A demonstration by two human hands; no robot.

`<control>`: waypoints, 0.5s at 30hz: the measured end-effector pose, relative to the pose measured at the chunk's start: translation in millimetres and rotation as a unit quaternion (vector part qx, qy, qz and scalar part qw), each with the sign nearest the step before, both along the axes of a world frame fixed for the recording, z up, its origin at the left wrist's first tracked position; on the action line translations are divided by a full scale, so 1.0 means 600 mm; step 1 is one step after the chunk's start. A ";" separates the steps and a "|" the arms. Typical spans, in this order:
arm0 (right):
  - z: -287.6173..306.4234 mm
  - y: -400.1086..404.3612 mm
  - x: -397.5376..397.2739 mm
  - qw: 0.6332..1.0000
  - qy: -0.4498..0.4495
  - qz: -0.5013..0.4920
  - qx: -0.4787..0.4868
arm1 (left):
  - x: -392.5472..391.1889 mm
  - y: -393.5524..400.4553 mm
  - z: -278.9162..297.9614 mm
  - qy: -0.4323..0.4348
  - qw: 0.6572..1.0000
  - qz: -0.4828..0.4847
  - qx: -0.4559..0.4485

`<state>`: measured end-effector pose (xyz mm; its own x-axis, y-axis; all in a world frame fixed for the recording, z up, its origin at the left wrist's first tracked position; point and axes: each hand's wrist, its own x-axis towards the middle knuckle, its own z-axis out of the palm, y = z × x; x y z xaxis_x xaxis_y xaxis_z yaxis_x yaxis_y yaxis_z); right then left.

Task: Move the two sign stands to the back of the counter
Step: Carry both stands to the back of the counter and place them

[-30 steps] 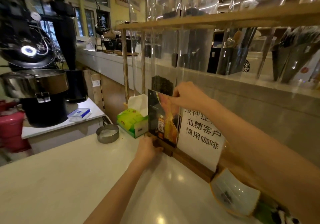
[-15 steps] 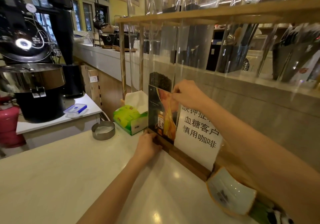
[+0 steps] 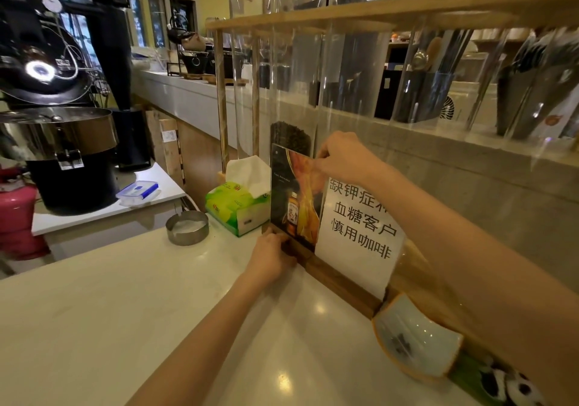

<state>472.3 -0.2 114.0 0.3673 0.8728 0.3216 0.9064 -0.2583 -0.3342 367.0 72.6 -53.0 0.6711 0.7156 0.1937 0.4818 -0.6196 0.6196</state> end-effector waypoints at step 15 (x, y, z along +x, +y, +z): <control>-0.014 -0.126 0.010 0.999 0.018 -0.028 -0.013 | -0.003 -0.097 -0.009 0.009 0.990 -0.078 0.121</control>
<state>478.2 -75.9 105.4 0.4260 0.8586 0.2852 0.8781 -0.3165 -0.3589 365.4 14.2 -58.7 0.7748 0.5371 0.3335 0.3784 -0.8166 0.4360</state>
